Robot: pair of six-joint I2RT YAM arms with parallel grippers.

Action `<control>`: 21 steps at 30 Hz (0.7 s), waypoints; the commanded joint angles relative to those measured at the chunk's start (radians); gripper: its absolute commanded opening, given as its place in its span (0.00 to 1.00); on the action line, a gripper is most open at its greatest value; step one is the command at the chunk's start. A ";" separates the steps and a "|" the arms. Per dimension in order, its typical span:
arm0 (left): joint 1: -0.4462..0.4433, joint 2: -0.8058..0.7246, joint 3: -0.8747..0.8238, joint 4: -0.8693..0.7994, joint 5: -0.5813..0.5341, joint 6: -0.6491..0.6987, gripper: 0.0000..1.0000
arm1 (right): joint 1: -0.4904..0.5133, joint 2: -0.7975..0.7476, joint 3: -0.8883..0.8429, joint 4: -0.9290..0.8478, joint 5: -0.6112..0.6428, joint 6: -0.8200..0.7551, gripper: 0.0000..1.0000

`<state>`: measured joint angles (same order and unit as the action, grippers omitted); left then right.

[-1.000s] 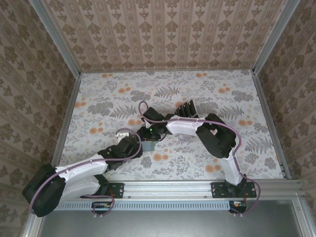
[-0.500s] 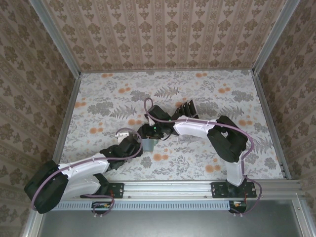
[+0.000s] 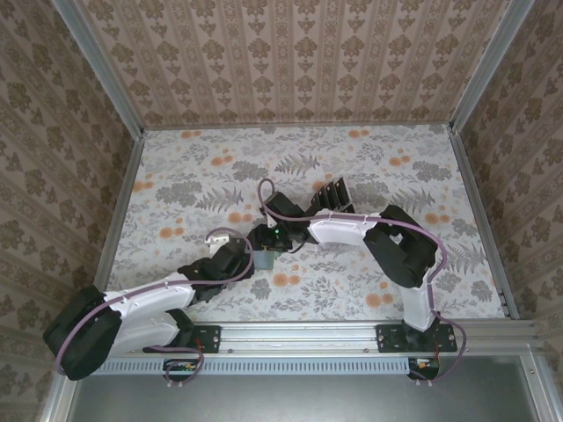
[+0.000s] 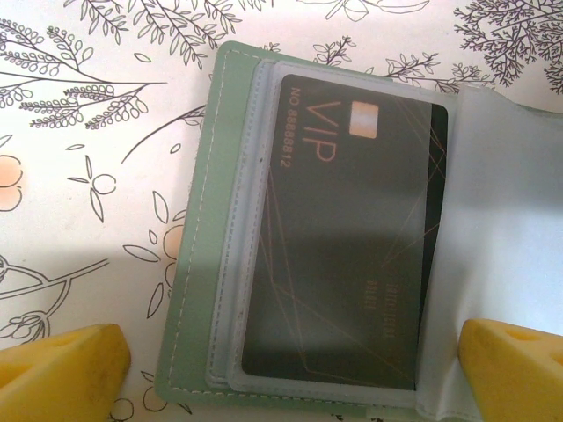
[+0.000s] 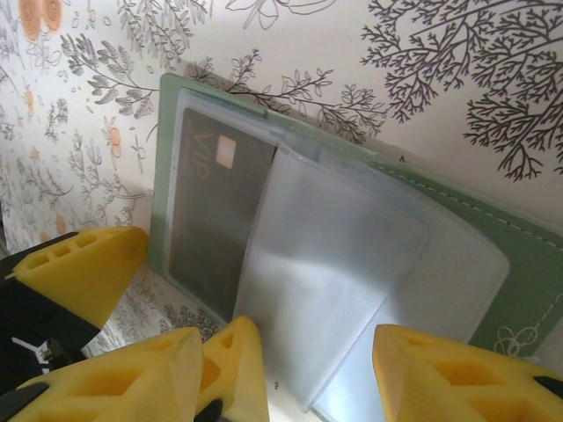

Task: Put the credit cards into the card holder
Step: Flip over the card slot on the card holder.

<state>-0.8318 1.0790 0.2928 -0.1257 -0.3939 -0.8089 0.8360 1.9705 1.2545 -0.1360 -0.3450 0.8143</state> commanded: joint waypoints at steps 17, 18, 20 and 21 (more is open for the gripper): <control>0.002 0.002 -0.013 -0.080 0.000 -0.028 1.00 | 0.004 0.066 0.017 0.036 0.004 0.008 0.55; 0.001 -0.007 -0.010 -0.087 -0.002 -0.027 1.00 | 0.003 0.064 0.019 0.038 0.000 0.009 0.56; 0.002 -0.035 0.000 -0.108 -0.009 -0.026 1.00 | 0.004 0.055 0.021 0.036 -0.006 0.009 0.56; 0.002 -0.052 0.007 -0.122 -0.017 -0.024 1.00 | 0.006 0.049 0.024 0.035 -0.006 0.012 0.55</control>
<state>-0.8314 1.0565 0.2932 -0.1425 -0.3908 -0.8120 0.8360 2.0117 1.2556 -0.1001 -0.3458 0.8154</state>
